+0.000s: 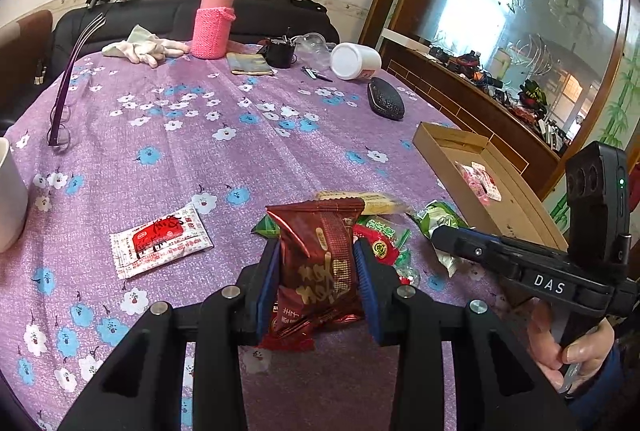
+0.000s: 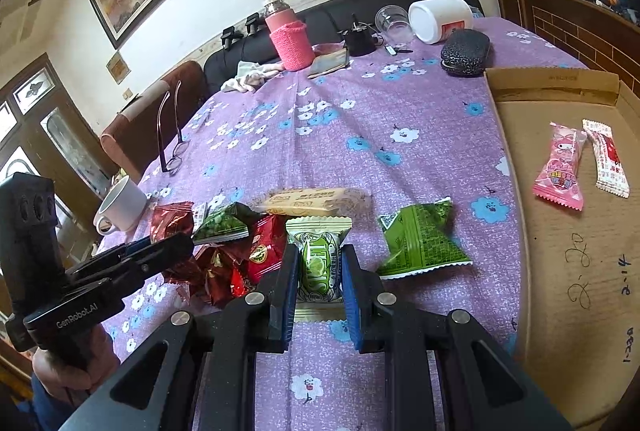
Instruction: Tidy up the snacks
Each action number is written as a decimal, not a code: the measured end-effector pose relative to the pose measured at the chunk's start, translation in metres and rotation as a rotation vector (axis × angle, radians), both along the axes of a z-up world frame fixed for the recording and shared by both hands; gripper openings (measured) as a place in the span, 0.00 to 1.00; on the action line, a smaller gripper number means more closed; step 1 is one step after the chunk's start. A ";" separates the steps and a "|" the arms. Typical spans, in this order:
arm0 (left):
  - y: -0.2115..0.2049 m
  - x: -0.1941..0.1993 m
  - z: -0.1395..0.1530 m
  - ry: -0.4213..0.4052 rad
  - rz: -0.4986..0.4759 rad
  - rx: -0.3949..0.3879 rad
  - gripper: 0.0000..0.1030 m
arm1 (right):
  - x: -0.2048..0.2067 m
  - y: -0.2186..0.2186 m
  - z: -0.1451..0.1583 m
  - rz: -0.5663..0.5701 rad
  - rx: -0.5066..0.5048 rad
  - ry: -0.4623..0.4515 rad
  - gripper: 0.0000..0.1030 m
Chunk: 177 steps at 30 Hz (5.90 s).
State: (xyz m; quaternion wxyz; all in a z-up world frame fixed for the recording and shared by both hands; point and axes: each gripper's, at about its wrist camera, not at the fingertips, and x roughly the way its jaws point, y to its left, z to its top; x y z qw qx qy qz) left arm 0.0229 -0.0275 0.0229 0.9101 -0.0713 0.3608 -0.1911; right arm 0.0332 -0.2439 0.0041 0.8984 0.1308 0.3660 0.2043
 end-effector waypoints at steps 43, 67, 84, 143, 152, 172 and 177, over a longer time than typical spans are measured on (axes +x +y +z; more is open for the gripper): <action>-0.108 -0.015 0.035 0.003 -0.279 -0.050 0.34 | -0.033 -0.169 0.025 -0.489 0.168 -0.107 0.22; -0.239 0.003 -0.008 0.092 -0.457 -0.067 0.57 | -0.037 -0.209 0.002 -0.578 0.243 -0.028 0.22; -0.166 0.002 0.038 0.039 -0.281 -0.044 0.57 | -0.035 -0.170 0.013 -0.415 0.139 -0.111 0.25; 0.062 0.034 -0.009 0.050 0.135 0.110 0.22 | 0.009 -0.027 0.032 -0.092 -0.193 0.051 0.50; 0.063 0.028 -0.002 0.030 0.113 0.074 0.22 | 0.050 0.003 -0.013 -0.078 -0.392 0.188 0.39; 0.047 0.021 0.003 -0.013 0.048 0.038 0.22 | 0.018 0.000 0.019 -0.111 -0.117 -0.112 0.29; 0.046 0.023 -0.003 0.003 0.053 0.050 0.22 | 0.016 0.007 0.018 -0.088 -0.124 -0.125 0.29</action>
